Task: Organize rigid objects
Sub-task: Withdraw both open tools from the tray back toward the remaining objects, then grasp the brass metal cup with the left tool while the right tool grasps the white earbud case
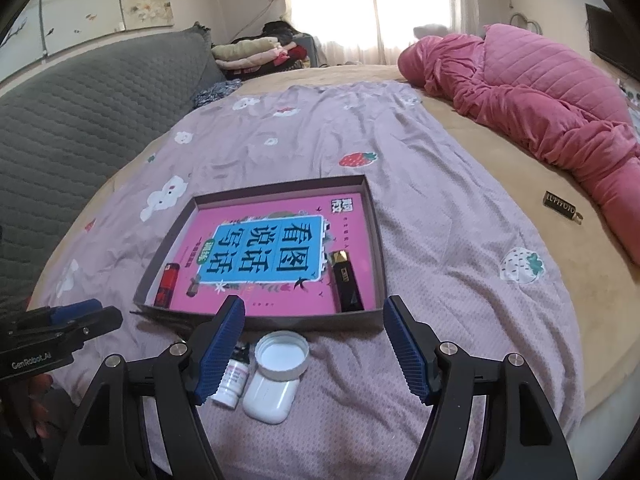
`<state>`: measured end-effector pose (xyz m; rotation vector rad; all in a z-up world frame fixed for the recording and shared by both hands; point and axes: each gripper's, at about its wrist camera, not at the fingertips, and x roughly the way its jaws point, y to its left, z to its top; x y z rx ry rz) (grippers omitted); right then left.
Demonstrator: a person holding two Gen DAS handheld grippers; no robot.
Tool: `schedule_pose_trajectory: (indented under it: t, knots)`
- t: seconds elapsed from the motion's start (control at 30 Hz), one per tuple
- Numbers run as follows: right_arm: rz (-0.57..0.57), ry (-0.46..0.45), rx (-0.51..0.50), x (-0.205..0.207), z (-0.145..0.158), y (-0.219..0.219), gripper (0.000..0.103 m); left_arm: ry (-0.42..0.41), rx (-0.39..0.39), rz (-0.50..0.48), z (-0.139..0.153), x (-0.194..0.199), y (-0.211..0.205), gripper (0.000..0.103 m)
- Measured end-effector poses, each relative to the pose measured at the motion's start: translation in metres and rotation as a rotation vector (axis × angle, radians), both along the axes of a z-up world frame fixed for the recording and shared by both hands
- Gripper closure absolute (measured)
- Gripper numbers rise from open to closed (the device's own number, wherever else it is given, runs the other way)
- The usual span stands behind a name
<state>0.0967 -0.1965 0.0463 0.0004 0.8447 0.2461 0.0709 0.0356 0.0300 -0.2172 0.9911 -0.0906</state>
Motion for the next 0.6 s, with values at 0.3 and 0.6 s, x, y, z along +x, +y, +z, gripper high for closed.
schedule_pose_trajectory:
  t: [0.3,0.6]
  knots:
    - [0.023,0.079,-0.007,-0.015,-0.032,0.004,0.03,0.04,0.006,-0.007,-0.021,-0.009,-0.002,0.05]
    - [0.044,0.155,-0.013,-0.021,-0.06,0.012,0.03,0.074,0.025,-0.023,-0.039,-0.011,-0.008,0.05]
